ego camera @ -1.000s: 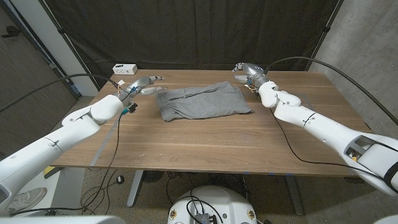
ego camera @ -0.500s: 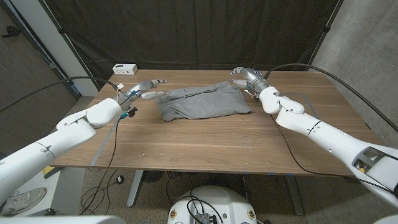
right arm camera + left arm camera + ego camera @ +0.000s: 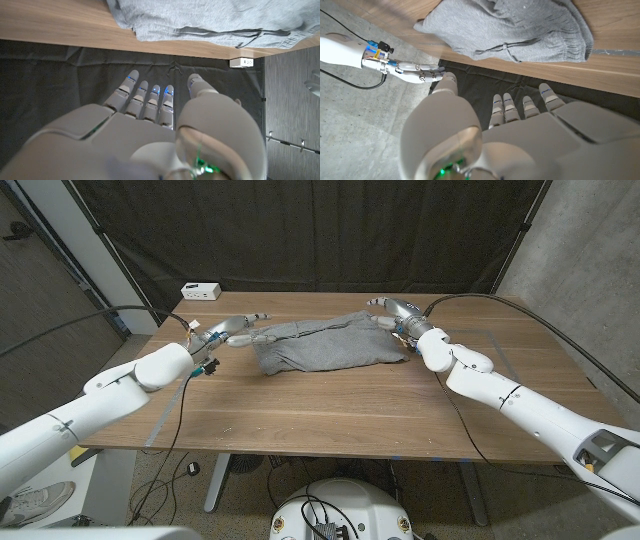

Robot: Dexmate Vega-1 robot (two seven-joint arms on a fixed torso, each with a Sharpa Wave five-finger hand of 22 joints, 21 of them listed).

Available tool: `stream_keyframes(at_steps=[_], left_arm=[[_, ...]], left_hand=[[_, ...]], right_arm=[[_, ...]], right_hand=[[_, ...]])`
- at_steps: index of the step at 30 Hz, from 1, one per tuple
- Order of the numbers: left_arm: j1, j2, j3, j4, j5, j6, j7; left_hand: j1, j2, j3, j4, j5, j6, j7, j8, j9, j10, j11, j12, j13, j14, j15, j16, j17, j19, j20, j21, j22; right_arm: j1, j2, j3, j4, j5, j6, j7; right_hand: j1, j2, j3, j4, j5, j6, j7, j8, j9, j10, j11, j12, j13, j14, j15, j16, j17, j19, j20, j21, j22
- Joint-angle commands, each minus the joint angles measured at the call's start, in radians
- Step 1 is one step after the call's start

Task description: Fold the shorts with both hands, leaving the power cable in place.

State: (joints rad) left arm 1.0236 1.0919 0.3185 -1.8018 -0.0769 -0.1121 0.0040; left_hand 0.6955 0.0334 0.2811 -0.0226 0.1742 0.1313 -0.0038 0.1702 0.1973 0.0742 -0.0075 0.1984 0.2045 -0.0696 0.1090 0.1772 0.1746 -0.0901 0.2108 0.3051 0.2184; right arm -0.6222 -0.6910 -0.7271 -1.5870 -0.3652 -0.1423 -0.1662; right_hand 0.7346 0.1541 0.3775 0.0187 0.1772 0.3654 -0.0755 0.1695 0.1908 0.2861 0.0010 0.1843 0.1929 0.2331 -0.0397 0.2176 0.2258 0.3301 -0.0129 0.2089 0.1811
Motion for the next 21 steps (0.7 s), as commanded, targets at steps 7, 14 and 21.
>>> stream_keyframes(at_steps=[7,14,21], left_arm=[[0.037,0.057,-0.009,-0.069,0.077,0.065,-0.009],[0.036,0.07,0.003,-0.097,0.134,0.12,-0.005],[0.022,0.077,0.027,-0.122,0.206,0.176,-0.004]], left_hand=[[0.008,-0.059,-0.028,-0.023,0.025,-0.041,-0.011,0.008,-0.006,-0.032,-0.005,-0.002,0.001,-0.029,0.01,-0.001,0.004,-0.021,0.002,-0.014,-0.002],[0.04,-0.069,-0.029,-0.044,0.043,-0.022,0.003,0.022,-0.009,-0.031,0.001,0.004,0.001,-0.033,0.019,0.003,0.004,-0.017,0.001,-0.015,-0.003],[0.072,-0.069,-0.026,-0.063,0.059,0.005,0.006,0.033,-0.009,-0.028,-0.001,0.009,0.001,-0.035,0.02,0.006,0.004,-0.01,0.001,-0.014,-0.003]], right_arm=[[-0.078,-0.008,0.033,-0.04,0.062,0.014,0.018],[-0.099,-0.011,0.034,-0.059,0.062,0.004,0.013],[-0.117,-0.01,0.037,-0.064,0.069,0.0,0.004]], right_hand=[[-0.052,0.007,-0.019,0.028,-0.003,-0.018,-0.003,0.011,-0.002,-0.014,0.006,0.004,0.003,-0.023,-0.011,-0.007,0.008,-0.025,0.014,-0.009,0.002],[-0.056,0.011,-0.02,0.026,-0.002,-0.006,0.001,0.018,-0.002,-0.014,0.004,0.005,0.003,-0.025,-0.012,-0.006,0.007,-0.029,0.017,-0.01,0.002],[-0.056,0.013,-0.02,0.021,0.0,0.008,0.006,0.023,-0.002,-0.009,0.005,0.008,0.002,-0.026,-0.013,-0.005,0.005,-0.032,0.025,-0.01,0.001]])
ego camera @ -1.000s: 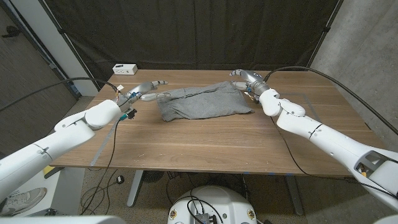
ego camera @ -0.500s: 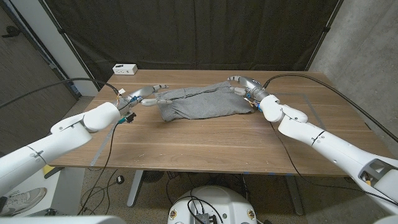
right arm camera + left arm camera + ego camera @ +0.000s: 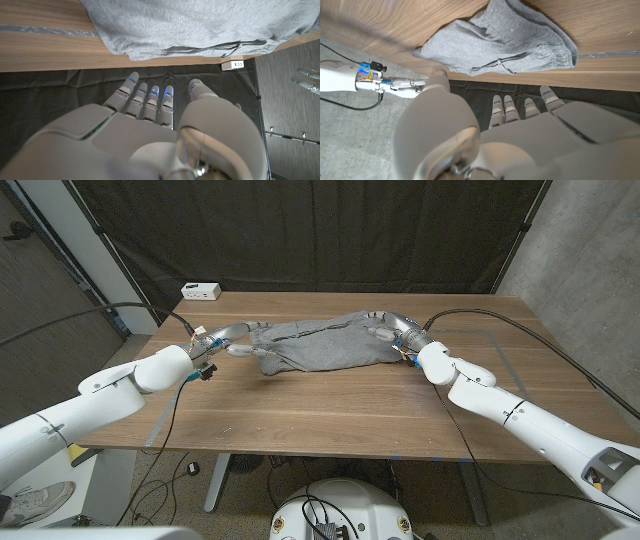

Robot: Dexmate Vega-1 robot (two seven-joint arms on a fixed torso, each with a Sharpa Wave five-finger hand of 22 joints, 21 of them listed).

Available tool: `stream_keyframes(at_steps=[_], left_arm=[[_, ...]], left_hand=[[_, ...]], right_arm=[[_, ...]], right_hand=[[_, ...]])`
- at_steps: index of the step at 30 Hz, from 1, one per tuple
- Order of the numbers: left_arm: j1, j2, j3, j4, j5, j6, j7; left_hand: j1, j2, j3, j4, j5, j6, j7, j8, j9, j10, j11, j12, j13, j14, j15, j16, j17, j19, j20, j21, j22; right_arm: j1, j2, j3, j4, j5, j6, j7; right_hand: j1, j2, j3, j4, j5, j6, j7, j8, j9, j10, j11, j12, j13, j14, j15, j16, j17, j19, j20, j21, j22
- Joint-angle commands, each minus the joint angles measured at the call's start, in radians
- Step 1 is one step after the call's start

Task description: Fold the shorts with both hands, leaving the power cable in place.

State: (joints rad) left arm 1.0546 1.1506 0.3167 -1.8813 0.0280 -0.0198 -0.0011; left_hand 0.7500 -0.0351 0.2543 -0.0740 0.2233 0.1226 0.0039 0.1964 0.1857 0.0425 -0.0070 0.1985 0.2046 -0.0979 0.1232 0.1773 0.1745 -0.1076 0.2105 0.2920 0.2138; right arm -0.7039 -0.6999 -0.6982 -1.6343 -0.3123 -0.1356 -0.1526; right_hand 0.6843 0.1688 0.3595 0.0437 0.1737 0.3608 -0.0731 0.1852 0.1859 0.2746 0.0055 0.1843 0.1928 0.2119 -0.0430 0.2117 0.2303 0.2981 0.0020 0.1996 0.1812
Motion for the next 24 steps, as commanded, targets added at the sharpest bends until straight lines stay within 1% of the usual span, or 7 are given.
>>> stream_keyframes(at_steps=[1,6,9,13,21,24], left_arm=[[-0.012,0.019,0.032,-0.046,0.111,0.091,0.0],[-0.027,0.016,0.052,-0.054,0.148,0.12,-0.009],[-0.038,0.014,0.068,-0.064,0.185,0.146,-0.016],[-0.051,0.01,0.085,-0.07,0.218,0.169,-0.023],[-0.082,0.0,0.113,-0.069,0.25,0.189,-0.06],[-0.097,-0.003,0.127,-0.074,0.275,0.202,-0.076]], left_hand=[[0.02,0.0,0.001,-0.013,0.012,0.015,0.0,0.007,0.002,0.003,0.001,0.009,0.0,-0.007,0.007,0.006,0.004,0.008,0.002,-0.001,0.002],[0.033,0.0,0.001,-0.019,0.018,0.023,-0.001,0.008,0.002,0.005,-0.001,0.012,0.0,-0.009,0.006,0.006,0.003,0.009,0.002,-0.001,0.001],[0.037,0.0,0.0,-0.022,0.021,0.026,-0.007,0.009,0.002,0.005,-0.003,0.012,0.0,-0.01,0.004,0.006,0.003,0.01,0.002,-0.001,0.001],[0.044,0.0,-0.001,-0.025,0.024,0.029,-0.005,0.009,0.002,0.006,-0.003,0.013,0.0,-0.011,0.004,0.007,0.003,0.012,0.002,-0.001,0.001],[0.053,0.0,-0.004,-0.029,0.031,0.044,-0.006,0.012,0.002,0.005,-0.002,0.014,0.0,-0.015,0.002,0.006,0.003,0.012,0.003,-0.002,0.001],[0.057,0.001,-0.006,-0.03,0.034,0.06,-0.006,0.016,0.003,0.003,0.0,0.015,0.0,-0.017,0.003,0.006,0.003,0.011,0.003,-0.002,0.002]], right_arm=[[-0.037,-0.002,0.008,-0.016,0.017,-0.003,-0.011],[-0.043,-0.001,0.006,-0.02,0.015,-0.01,-0.01],[-0.043,0.002,0.005,-0.013,0.017,-0.013,-0.01],[-0.042,0.004,0.0,-0.004,0.024,-0.007,-0.001],[-0.05,0.014,-0.003,0.01,0.044,0.002,-0.001],[-0.054,0.019,-0.001,0.018,0.058,0.008,-0.003]], right_hand=[[-0.006,-0.001,-0.002,-0.004,0.003,0.014,0.004,0.008,0.003,0.003,0.001,0.009,0.002,-0.005,-0.01,0.001,0.001,-0.001,0.012,-0.001,0.001],[-0.006,0.0,-0.001,-0.008,0.004,0.021,0.007,0.01,0.003,0.006,0.003,0.01,0.002,-0.005,-0.01,0.001,-0.001,-0.002,0.014,0.0,0.001],[-0.004,0.001,0.0,-0.011,0.005,0.026,0.009,0.011,0.002,0.008,0.003,0.011,0.002,-0.005,-0.011,0.001,-0.002,-0.002,0.015,0.0,0.001],[-0.003,0.003,0.001,-0.013,0.005,0.028,0.01,0.012,0.002,0.008,0.002,0.011,0.002,-0.005,-0.011,0.002,-0.003,-0.001,0.014,0.001,0.001],[0.003,0.006,0.005,-0.024,0.007,0.047,0.017,0.017,0.002,0.018,0.004,0.015,0.002,0.003,-0.007,0.005,-0.006,0.0,0.013,0.003,0.001],[0.002,0.007,0.005,-0.024,0.007,0.048,0.018,0.017,0.002,0.02,0.005,0.016,0.002,0.004,-0.007,0.006,-0.006,0.0,0.013,0.003,0.001]])
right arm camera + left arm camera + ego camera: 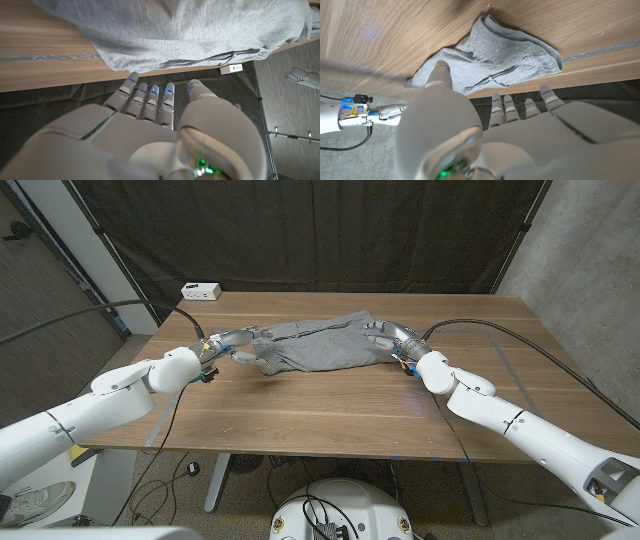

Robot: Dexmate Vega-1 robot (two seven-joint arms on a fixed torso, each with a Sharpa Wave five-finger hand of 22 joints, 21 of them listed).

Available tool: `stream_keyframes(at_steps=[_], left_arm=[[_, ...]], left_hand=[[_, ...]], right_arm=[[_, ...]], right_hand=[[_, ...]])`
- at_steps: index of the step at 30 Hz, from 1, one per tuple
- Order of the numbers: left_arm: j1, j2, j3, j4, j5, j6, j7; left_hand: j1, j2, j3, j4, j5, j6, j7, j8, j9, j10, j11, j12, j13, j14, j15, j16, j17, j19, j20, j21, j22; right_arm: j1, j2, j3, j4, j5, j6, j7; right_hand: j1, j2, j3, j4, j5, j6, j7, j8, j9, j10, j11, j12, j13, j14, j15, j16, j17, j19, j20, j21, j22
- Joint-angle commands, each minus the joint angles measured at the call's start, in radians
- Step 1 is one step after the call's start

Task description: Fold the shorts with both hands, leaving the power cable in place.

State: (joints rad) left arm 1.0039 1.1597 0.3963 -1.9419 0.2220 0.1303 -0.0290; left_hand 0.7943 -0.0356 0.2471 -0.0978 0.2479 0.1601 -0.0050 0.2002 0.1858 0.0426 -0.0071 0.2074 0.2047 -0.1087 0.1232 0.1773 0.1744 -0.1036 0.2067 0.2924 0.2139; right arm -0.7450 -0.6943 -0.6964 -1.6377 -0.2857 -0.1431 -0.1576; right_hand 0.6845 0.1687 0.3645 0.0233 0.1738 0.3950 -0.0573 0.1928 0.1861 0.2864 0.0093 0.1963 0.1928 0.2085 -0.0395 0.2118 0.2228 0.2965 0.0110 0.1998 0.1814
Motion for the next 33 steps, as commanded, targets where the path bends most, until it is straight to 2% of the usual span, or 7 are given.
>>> stream_keyframes(at_steps=[1,11,16,19,21,27,33], left_arm=[[-0.051,-0.012,0.053,-0.015,0.093,0.057,-0.053],[-0.106,-0.031,0.102,-0.01,0.154,0.086,-0.128],[-0.125,-0.039,0.119,-0.007,0.181,0.097,-0.153],[-0.135,-0.045,0.129,0.002,0.191,0.094,-0.163],[-0.14,-0.05,0.133,0.011,0.191,0.087,-0.169],[-0.159,-0.061,0.155,0.022,0.224,0.089,-0.189],[-0.169,-0.072,0.172,0.031,0.265,0.097,-0.192]], left_hand=[[0.014,0.001,0.0,-0.007,0.01,0.027,0.003,0.013,0.003,0.004,-0.001,0.006,0.0,-0.007,0.002,0.006,0.003,0.007,0.006,-0.003,0.001],[0.029,0.005,-0.004,-0.012,0.017,0.067,0.007,0.021,0.003,0.006,-0.009,0.009,0.0,-0.009,-0.002,0.007,0.003,0.011,0.004,-0.003,0.001],[0.034,0.008,-0.005,-0.013,0.019,0.074,0.015,0.021,0.004,0.006,-0.005,0.009,0.0,-0.01,-0.002,0.008,0.003,0.012,0.0,-0.003,0.001],[0.037,0.009,-0.006,-0.014,0.02,0.076,0.013,0.019,0.004,0.006,-0.007,0.009,-0.001,-0.01,-0.003,0.008,0.003,0.012,-0.003,-0.003,0.001],[0.04,0.011,-0.007,-0.015,0.02,0.078,0.011,0.018,0.004,0.006,-0.009,0.01,-0.001,-0.01,-0.006,0.008,0.003,0.013,-0.006,-0.003,0.001],[0.051,0.021,-0.005,-0.017,0.02,0.083,0.01,0.016,0.005,0.006,-0.009,0.01,-0.001,-0.009,-0.005,0.009,0.003,0.015,-0.006,-0.003,0.001],[0.062,0.031,-0.002,-0.02,0.017,0.099,-0.001,0.018,0.005,0.012,-0.016,0.013,-0.001,-0.007,-0.012,0.01,0.002,0.021,-0.011,-0.001,0.001]], right_arm=[[-0.013,0.014,-0.002,0.024,0.039,0.021,0.007],[-0.02,0.019,-0.007,0.03,0.057,0.023,0.011],[-0.021,0.022,-0.007,0.035,0.073,0.028,0.019],[-0.016,0.024,-0.011,0.043,0.08,0.032,0.029],[-0.017,0.027,-0.011,0.045,0.086,0.034,0.027],[-0.014,0.039,-0.01,0.07,0.12,0.053,0.041],[-0.014,0.043,-0.011,0.084,0.141,0.056,0.049]], right_hand=[[0.002,0.007,0.0,-0.004,0.007,0.015,0.003,0.009,0.002,0.01,0.001,0.005,0.002,0.008,-0.01,0.006,0.001,0.002,0.004,0.003,0.001],[0.001,0.011,0.003,-0.009,0.007,0.03,0.011,0.012,0.002,0.024,0.005,0.009,0.002,0.022,-0.007,0.013,0.0,0.004,0.01,0.006,0.001],[-0.002,0.012,0.006,-0.009,0.008,0.044,0.02,0.015,0.002,0.039,0.017,0.013,0.001,0.039,-0.003,0.019,-0.001,0.008,0.015,0.008,0.001],[-0.004,0.014,0.008,-0.009,0.008,0.047,0.021,0.015,0.002,0.044,0.024,0.015,0.001,0.044,-0.002,0.02,-0.001,0.012,0.014,0.01,0.001],[-0.005,0.014,0.01,-0.009,0.008,0.049,0.022,0.015,0.002,0.047,0.016,0.015,0.001,0.051,0.0,0.022,-0.002,0.013,0.015,0.01,0.001],[-0.007,0.014,0.013,-0.009,0.009,0.057,0.026,0.015,0.001,0.05,0.022,0.015,0.001,0.058,0.002,0.024,-0.003,0.015,0.018,0.011,0.001],[-0.007,0.017,0.016,-0.009,0.009,0.06,0.029,0.015,0.001,0.054,0.027,0.015,0.001,0.061,0.004,0.025,-0.003,0.017,0.017,0.012,0.001]])
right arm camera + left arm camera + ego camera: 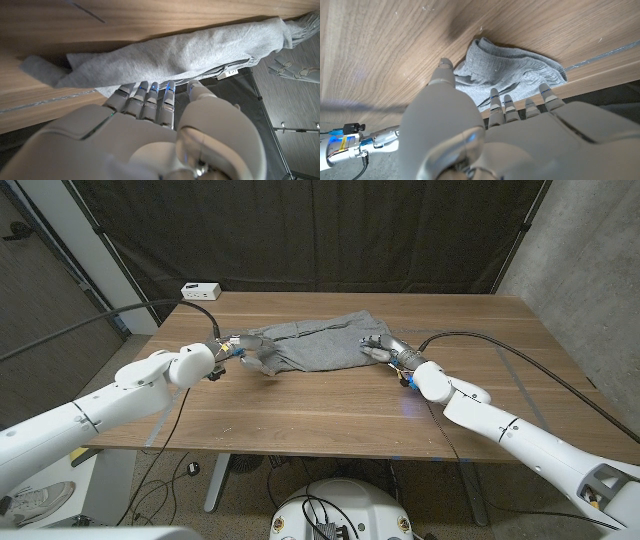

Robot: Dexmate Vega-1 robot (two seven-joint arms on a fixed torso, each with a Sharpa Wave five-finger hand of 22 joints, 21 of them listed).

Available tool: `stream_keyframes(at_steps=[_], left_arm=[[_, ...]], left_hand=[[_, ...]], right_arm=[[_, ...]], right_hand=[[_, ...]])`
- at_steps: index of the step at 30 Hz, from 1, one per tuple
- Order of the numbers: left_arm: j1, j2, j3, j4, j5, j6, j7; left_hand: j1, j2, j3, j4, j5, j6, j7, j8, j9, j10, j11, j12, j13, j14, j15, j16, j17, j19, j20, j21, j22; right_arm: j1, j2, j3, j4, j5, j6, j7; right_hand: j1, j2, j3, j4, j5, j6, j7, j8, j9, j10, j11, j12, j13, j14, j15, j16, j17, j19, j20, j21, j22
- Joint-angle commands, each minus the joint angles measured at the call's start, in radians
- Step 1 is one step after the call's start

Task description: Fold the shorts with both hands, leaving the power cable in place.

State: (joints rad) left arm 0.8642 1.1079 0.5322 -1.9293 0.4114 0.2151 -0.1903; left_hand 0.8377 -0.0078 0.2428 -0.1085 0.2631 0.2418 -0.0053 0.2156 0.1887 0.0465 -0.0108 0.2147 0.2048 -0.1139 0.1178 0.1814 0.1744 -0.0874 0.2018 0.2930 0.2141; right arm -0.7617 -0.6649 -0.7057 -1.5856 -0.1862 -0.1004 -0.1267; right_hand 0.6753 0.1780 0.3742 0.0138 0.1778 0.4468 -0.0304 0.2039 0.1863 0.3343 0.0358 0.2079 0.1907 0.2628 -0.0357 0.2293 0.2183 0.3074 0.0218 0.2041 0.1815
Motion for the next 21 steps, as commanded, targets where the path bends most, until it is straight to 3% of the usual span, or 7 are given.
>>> stream_keyframes(at_steps=[1,13,15,17,21], left_arm=[[-0.03,-0.021,0.042,0.018,0.092,0.016,-0.027],[-0.041,-0.058,0.069,0.053,0.162,0.023,-0.003],[-0.043,-0.065,0.075,0.06,0.177,0.025,0.005],[-0.047,-0.074,0.084,0.068,0.196,0.029,0.013],[-0.055,-0.089,0.102,0.081,0.24,0.037,0.025]], left_hand=[[0.022,0.007,0.003,-0.01,0.0,0.021,-0.001,0.003,0.002,0.01,-0.014,0.006,-0.002,0.001,-0.009,0.007,0.002,0.007,-0.008,-0.001,0.001],[0.055,0.062,0.022,-0.016,-0.027,0.063,0.007,0.005,0.004,0.049,-0.015,0.018,-0.003,0.029,-0.013,0.012,0.001,0.029,-0.002,0.006,0.001],[0.075,0.104,0.041,-0.019,-0.04,0.071,0.018,0.003,0.005,0.056,-0.004,0.019,-0.003,0.037,-0.004,0.012,0.001,0.036,0.004,0.009,0.001],[0.11,0.143,0.067,-0.035,-0.055,0.104,0.007,0.009,0.006,0.074,-0.019,0.023,-0.003,0.049,-0.019,0.012,-0.001,0.047,-0.003,0.013,0.001],[0.171,0.176,0.109,-0.058,-0.053,0.165,0.008,0.019,0.007,0.101,-0.024,0.027,-0.004,0.075,-0.023,0.013,-0.002,0.066,-0.001,0.02,-0.001]], right_arm=[[0.002,0.016,-0.001,0.035,0.044,0.014,0.014],[0.017,0.02,-0.018,0.054,0.048,0.02,0.03],[0.019,0.018,-0.02,0.053,0.047,0.014,0.035],[0.023,0.016,-0.023,0.055,0.052,0.014,0.049],[0.036,0.009,-0.032,0.055,0.058,0.002,0.087]], right_hand=[[0.002,0.008,0.007,0.0,0.006,0.012,0.002,0.005,0.001,0.008,0.003,0.004,0.003,0.007,0.001,0.007,0.002,0.007,0.007,0.008,0.001],[0.003,0.008,0.013,-0.005,0.007,0.023,0.01,0.005,0.001,0.014,0.003,0.004,0.003,0.009,0.003,0.008,0.002,0.008,0.011,0.009,0.001],[0.004,0.008,0.015,-0.006,0.007,0.025,0.011,0.005,0.001,0.015,0.007,0.004,0.003,0.011,0.005,0.008,0.001,0.009,0.012,0.009,0.001],[0.004,0.008,0.016,-0.007,0.007,0.038,0.015,0.009,0.001,0.021,0.011,0.005,0.003,0.015,0.005,0.009,0.001,0.009,0.012,0.009,0.001],[-0.001,0.006,0.023,-0.007,0.007,0.075,0.026,0.016,0.001,0.051,0.022,0.013,0.003,0.05,0.014,0.02,-0.001,0.023,0.021,0.014,0.001]])
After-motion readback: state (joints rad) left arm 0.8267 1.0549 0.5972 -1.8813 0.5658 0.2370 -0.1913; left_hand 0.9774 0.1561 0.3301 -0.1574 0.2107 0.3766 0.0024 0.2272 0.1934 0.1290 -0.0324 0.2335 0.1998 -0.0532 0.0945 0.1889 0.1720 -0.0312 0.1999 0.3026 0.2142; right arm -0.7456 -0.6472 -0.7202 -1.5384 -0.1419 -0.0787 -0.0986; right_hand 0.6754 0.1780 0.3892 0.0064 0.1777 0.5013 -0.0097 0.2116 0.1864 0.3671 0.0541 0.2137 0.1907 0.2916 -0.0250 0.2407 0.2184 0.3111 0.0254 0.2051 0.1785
